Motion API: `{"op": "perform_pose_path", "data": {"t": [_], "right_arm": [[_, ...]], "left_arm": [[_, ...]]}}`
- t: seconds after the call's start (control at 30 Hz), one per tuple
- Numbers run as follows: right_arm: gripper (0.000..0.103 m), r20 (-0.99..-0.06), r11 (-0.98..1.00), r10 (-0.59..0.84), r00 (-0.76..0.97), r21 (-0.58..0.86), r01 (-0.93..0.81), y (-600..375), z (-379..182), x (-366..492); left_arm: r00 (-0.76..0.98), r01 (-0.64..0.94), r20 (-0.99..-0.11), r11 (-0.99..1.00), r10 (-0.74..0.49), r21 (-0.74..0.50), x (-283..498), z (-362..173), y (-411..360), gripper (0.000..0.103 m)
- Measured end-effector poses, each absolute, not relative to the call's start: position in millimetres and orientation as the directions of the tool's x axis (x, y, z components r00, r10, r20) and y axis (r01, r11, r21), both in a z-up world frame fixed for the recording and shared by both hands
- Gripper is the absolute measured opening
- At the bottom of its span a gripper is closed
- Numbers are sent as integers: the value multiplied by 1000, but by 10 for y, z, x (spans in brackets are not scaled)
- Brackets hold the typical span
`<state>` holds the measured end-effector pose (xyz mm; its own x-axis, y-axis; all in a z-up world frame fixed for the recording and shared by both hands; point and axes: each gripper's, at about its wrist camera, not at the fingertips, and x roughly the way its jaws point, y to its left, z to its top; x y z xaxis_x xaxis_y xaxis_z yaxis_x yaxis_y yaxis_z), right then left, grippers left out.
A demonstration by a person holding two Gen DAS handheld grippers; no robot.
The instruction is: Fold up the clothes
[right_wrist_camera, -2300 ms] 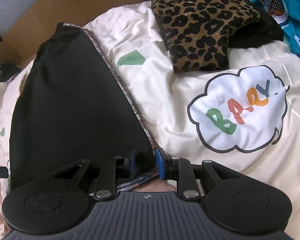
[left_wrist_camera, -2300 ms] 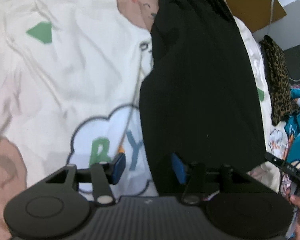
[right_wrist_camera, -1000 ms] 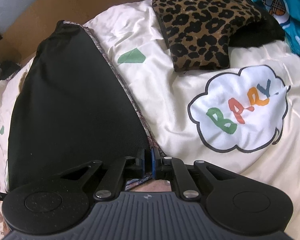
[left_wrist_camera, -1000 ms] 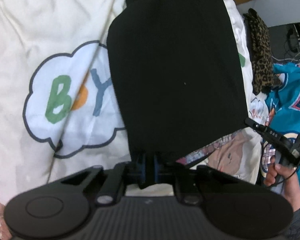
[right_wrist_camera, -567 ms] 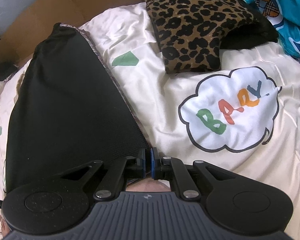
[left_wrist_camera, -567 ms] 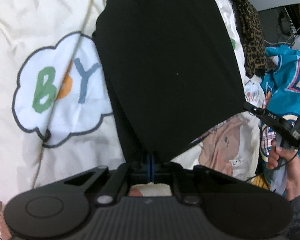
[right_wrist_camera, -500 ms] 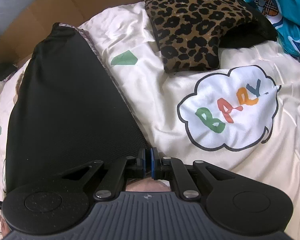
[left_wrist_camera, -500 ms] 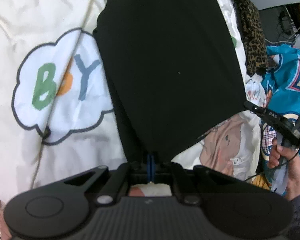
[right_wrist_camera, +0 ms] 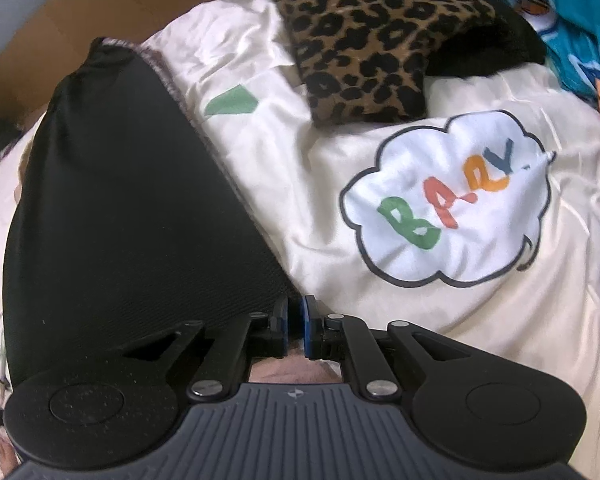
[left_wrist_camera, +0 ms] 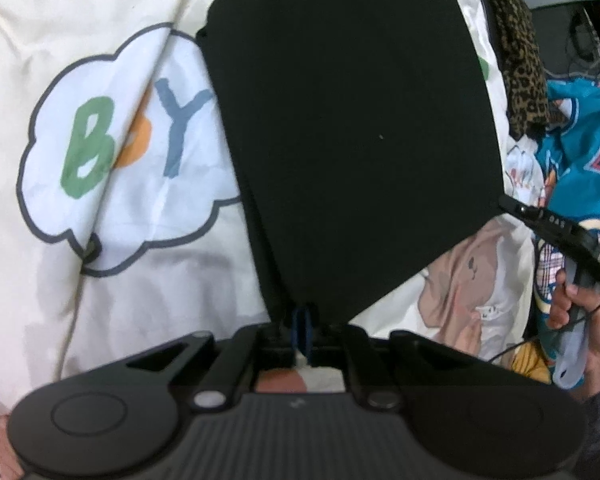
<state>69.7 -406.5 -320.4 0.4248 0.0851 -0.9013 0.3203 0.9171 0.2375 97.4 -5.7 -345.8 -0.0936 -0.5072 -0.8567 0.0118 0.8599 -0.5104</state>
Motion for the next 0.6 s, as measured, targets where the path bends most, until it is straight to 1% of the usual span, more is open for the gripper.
{"op": "perform_pose_path", "data": {"t": [0.03,0.07,0.13,0.3,0.6], "right_arm": [[9,-898,915,84,433,241,323,-4076,-3178,688],[12,-897,919,76,436,232,318,-4079,-3140,687],[16,-894,932,47,446,200,303,-4075,-3045,694],[16,-882,951,27,470,167,259,-3978,-2799,817],[16,-876,982,65,478,142,127,-3423,-2463,1227]], "left_arm": [[-91,18,-859,861,-504,-508,987,-3424,-54,21],[-70,26,-859,860,-507,-509,1004,-3372,-31,33],[-19,36,-859,858,-511,-512,1045,-3269,39,39],[84,-19,-857,859,-508,-511,1201,-3194,343,38],[202,-120,-841,840,-501,-529,1392,-3249,761,37]]}}
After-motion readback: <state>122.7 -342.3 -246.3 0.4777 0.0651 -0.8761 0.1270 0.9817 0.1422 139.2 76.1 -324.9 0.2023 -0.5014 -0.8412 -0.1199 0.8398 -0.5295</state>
